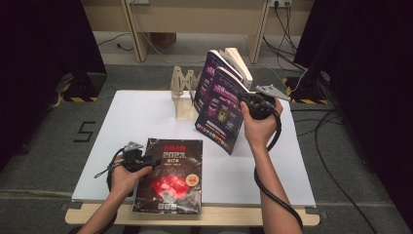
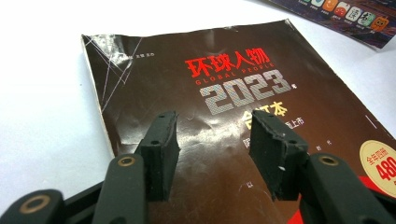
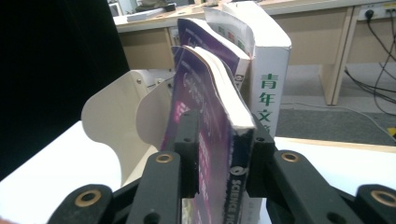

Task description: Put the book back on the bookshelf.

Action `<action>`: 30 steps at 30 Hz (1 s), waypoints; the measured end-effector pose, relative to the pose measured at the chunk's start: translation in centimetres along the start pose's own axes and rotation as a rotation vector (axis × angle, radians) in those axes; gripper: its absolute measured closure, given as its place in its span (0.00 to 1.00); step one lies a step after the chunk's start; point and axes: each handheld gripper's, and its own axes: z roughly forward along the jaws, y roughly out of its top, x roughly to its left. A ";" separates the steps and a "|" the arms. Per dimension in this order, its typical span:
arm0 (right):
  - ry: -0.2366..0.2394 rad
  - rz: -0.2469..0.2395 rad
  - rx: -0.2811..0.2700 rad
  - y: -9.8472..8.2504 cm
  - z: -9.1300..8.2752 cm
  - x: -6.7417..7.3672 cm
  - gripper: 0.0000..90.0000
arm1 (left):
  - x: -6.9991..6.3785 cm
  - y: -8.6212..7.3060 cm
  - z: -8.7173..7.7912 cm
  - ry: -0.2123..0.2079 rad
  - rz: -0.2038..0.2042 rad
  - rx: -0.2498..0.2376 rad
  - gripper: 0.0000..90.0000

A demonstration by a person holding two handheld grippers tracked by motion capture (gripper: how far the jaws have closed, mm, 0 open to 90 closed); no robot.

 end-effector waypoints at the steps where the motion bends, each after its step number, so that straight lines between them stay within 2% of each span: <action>1: -0.001 -0.006 -0.001 0.0 0.1 0.0 0.81 | 0.0 0.0 0.0 0.001 0.001 0.000 0.57; 4: -0.003 -0.005 0.010 0.0 0.4 0.2 0.82 | 0.0 0.0 0.0 -0.001 0.000 0.000 0.57; 8: -0.001 0.003 0.033 0.1 0.7 0.3 0.91 | 0.1 0.0 0.0 0.001 0.002 0.004 0.57; 13: 0.005 -0.004 0.076 0.7 0.8 0.8 0.93 | 0.0 0.0 0.0 -0.003 0.001 0.004 0.57; 16: 0.025 -0.001 0.086 1.2 0.8 1.4 0.94 | 0.1 0.0 0.0 -0.002 0.000 0.002 0.57; 21: 0.046 -0.007 0.026 2.5 0.5 2.8 0.94 | 0.2 0.0 -0.1 0.000 0.001 0.001 0.57; 26: 0.075 0.004 -0.026 2.9 0.9 3.8 0.94 | 0.4 -0.1 -0.2 0.000 -0.001 0.001 0.57; 30: 0.078 -0.012 -0.074 3.5 1.6 4.3 0.94 | 0.5 -0.1 -0.2 0.001 -0.005 -0.002 0.57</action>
